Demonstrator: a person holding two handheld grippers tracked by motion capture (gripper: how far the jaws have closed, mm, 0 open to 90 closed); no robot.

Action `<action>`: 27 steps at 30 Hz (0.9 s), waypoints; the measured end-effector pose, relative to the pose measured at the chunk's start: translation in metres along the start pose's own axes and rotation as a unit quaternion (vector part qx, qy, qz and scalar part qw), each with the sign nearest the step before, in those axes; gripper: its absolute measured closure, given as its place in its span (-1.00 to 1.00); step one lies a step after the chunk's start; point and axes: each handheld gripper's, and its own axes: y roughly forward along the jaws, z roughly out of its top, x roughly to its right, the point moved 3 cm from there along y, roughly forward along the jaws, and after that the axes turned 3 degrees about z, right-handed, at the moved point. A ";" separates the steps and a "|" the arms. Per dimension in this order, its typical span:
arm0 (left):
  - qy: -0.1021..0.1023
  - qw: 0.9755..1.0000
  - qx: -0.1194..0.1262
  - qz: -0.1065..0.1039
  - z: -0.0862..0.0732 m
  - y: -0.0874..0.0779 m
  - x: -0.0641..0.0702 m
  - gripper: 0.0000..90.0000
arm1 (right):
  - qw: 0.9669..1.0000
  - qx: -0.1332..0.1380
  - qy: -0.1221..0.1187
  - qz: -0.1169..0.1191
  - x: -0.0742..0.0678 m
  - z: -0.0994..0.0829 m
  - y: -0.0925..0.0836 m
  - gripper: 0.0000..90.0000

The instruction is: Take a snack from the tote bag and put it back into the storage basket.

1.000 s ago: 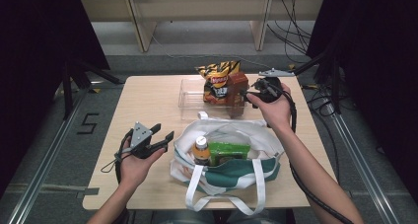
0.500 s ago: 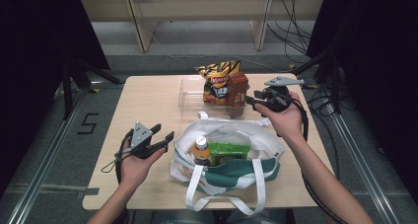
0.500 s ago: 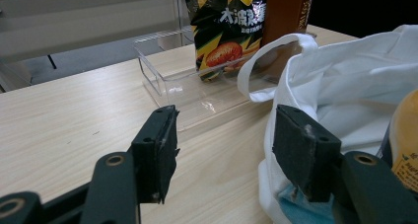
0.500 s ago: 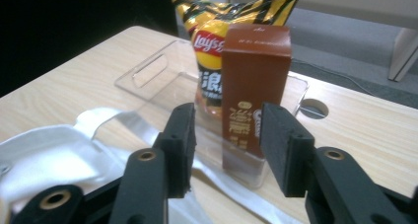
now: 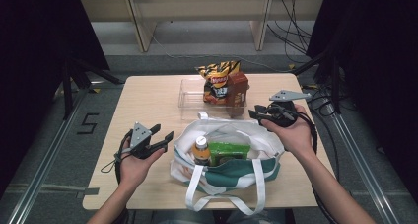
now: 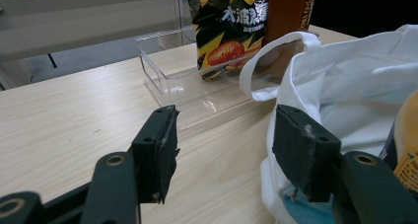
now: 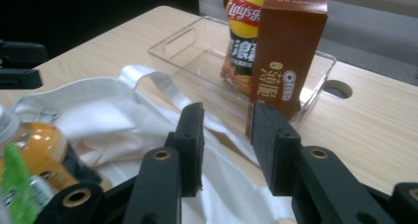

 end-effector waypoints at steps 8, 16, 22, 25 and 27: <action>0.004 1.000 0.001 0.001 0.000 0.000 0.000 -0.06 | 1.000 0.001 -0.010 0.013 -0.005 -0.009 -0.009 0.37; 0.005 1.000 0.004 -0.002 0.002 0.002 0.002 -0.06 | 0.999 -0.006 -0.010 0.039 -0.012 -0.013 -0.012 0.27; 0.009 1.000 0.007 0.000 0.004 0.000 0.002 -0.06 | 0.998 -0.014 -0.004 0.055 -0.018 -0.017 -0.015 0.19; 0.010 1.000 0.004 0.002 0.004 -0.001 0.003 -0.06 | 0.998 -0.019 -0.012 0.063 -0.019 -0.020 -0.016 0.17; 0.011 1.000 0.006 -0.001 0.004 0.000 0.003 -0.06 | 0.997 -0.019 -0.024 0.066 -0.021 -0.022 -0.016 0.15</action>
